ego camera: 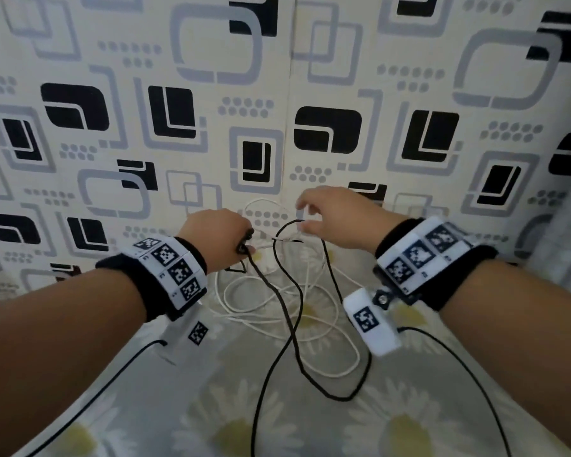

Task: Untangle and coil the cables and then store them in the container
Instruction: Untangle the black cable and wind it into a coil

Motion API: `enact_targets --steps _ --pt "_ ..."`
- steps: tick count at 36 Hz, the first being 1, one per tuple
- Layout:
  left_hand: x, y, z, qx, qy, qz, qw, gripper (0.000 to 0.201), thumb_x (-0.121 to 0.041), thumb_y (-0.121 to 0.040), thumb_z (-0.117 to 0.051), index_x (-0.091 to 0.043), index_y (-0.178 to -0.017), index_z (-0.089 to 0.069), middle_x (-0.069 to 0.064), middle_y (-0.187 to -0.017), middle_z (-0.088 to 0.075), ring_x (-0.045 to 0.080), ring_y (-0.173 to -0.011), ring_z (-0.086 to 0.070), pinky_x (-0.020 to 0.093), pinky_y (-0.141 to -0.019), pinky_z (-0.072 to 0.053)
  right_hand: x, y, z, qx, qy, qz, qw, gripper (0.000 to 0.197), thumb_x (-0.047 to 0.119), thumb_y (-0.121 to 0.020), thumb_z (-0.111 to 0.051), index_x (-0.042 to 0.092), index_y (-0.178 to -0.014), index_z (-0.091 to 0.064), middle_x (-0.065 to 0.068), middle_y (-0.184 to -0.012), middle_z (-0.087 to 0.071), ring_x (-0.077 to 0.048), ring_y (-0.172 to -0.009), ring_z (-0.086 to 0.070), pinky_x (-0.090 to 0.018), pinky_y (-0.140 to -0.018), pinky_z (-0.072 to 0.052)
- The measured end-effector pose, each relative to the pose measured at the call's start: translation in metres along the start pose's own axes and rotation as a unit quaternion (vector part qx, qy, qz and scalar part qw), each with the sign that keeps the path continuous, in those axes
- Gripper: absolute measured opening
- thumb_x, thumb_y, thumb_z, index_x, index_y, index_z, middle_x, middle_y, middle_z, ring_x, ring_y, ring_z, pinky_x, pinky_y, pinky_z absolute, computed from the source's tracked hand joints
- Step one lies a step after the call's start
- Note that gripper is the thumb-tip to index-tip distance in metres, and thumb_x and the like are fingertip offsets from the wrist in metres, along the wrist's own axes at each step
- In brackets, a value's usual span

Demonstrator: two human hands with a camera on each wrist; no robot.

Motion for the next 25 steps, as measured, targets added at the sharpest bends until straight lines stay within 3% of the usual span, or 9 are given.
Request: enact_targets --steps 2,5,10,14,18,21,23,25 --pt "-0.005 0.0 0.002 -0.01 0.009 -0.005 1.0 0.029 -0.046 -0.095 -0.048 -0.018 -0.094 -0.058 -0.001 -0.091 -0.059 0.022 -0.087 -0.059 0.029 -0.065 -0.042 0.01 -0.01 -0.011 -0.016 0.001 0.007 1.0 0.041 0.033 -0.095 -0.054 0.022 -0.133 -0.047 -0.003 -0.126 -0.053 -0.022 -0.113 -0.052 -0.038 -0.092 -0.044" --pt "-0.01 0.0 0.005 -0.025 0.028 -0.006 0.999 0.028 -0.044 -0.094 -0.049 -0.018 -0.094 -0.058 -0.003 -0.087 -0.057 0.02 -0.08 -0.054 0.029 -0.064 -0.04 0.014 -0.021 -0.033 -0.003 0.01 -0.011 1.0 0.042 0.022 -0.095 -0.051 0.017 -0.136 -0.041 -0.011 -0.125 -0.049 -0.03 -0.109 -0.054 -0.042 -0.089 -0.047" --pt "-0.015 -0.002 0.015 -0.073 0.069 -0.005 0.995 0.024 -0.04 -0.094 -0.049 -0.02 -0.101 -0.059 0.0 -0.097 -0.063 0.025 -0.09 -0.061 0.029 -0.066 -0.042 0.012 -0.027 -0.051 0.005 0.022 -0.03 0.999 0.032 0.009 -0.096 -0.045 0.011 -0.125 -0.056 -0.014 -0.12 -0.048 -0.034 -0.105 -0.055 -0.035 -0.082 -0.043" --pt "-0.025 -0.005 0.016 -0.092 0.084 -0.036 0.992 0.025 -0.039 -0.096 -0.047 -0.018 -0.105 -0.058 0.001 -0.097 -0.062 0.025 -0.093 -0.06 0.03 -0.065 -0.04 0.014 -0.027 -0.056 0.018 0.031 -0.02 0.999 0.026 0.002 -0.092 -0.046 0.002 -0.108 -0.066 -0.017 -0.107 -0.063 -0.033 -0.098 -0.06 -0.033 -0.076 -0.046" --pt "-0.037 -0.008 0.005 -0.073 0.06 -0.064 0.993 0.028 -0.04 -0.095 -0.05 -0.021 -0.114 -0.056 0.0 -0.104 -0.062 0.025 -0.099 -0.06 0.029 -0.066 -0.038 0.013 -0.024 -0.047 -0.017 -0.022 -0.002 1.0 0.02 0.01 -0.094 -0.05 0.01 -0.101 -0.069 -0.011 -0.101 -0.066 -0.03 -0.096 -0.06 -0.034 -0.077 -0.047" --pt "-0.035 -0.012 0.004 -0.099 0.079 -0.062 0.99 0.019 -0.038 -0.093 -0.051 -0.021 -0.102 -0.053 0.0 -0.1 -0.063 0.026 -0.094 -0.06 0.032 -0.065 -0.044 0.006 -0.021 -0.039 -0.04 -0.088 -0.001 0.995 0.019 0.016 -0.096 -0.052 0.012 -0.1 -0.07 -0.008 -0.1 -0.066 -0.024 -0.095 -0.059 -0.034 -0.079 -0.046" --pt "-0.031 -0.015 0.003 -0.105 0.084 -0.059 0.989 0.016 -0.038 -0.092 -0.053 -0.023 -0.094 -0.047 -0.001 -0.097 -0.062 0.026 -0.093 -0.06 0.031 -0.063 -0.04 0.002 -0.019 -0.031 -0.074 -0.116 0.0 0.991 0.018 0.02 -0.096 -0.054 0.015 -0.098 -0.071 -0.004 -0.099 -0.063 -0.021 -0.096 -0.058 -0.033 -0.081 -0.045" --pt "-0.03 -0.017 0.001 -0.099 0.075 -0.057 0.991 0.02 -0.04 -0.093 -0.054 -0.02 -0.097 -0.051 0.0 -0.097 -0.062 0.026 -0.094 -0.06 0.029 -0.063 -0.036 0.0 -0.016 -0.021 -0.11 -0.148 -0.001 0.983 0.017 0.025 -0.096 -0.055 0.017 -0.097 -0.07 0.0 -0.101 -0.055 -0.016 -0.094 -0.054 -0.031 -0.084 -0.043"
Point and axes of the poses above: each hand's wrist, its own y-axis away from the middle knuckle, its own z-axis out of the back of the hand, x = y × z, the point moved 7 cm from there along -y, towards the middle knuckle
